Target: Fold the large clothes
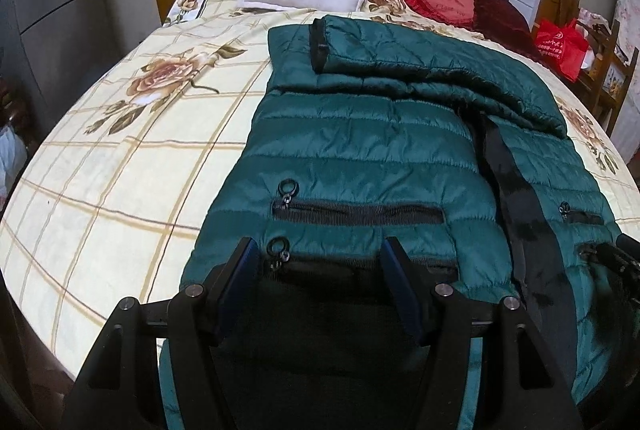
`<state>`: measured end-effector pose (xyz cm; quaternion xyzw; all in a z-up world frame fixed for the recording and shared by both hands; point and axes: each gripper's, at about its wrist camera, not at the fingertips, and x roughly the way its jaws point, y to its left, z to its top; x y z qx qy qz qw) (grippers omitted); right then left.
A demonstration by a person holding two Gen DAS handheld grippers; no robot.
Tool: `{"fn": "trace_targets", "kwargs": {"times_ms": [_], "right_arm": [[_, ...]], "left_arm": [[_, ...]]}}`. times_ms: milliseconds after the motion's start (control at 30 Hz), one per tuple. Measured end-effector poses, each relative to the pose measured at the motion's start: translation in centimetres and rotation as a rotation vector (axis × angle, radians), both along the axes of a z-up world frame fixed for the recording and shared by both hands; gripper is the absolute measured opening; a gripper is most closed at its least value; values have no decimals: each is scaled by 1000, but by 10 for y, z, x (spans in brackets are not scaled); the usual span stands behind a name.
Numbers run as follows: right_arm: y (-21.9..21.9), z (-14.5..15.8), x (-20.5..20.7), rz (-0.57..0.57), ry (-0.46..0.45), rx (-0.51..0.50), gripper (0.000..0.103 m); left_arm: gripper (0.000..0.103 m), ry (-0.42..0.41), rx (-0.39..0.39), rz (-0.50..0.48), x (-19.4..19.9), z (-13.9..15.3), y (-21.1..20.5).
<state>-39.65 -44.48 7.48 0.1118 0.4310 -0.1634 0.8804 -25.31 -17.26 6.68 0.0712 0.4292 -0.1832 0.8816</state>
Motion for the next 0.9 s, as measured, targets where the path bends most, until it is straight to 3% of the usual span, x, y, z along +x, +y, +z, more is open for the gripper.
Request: {"fn": "trace_targets", "kwargs": {"times_ms": [900], "right_arm": [[-3,-6,-22,-35,11,18,85]], "left_arm": [[74,72,-79,70,-16,5,62]]}}
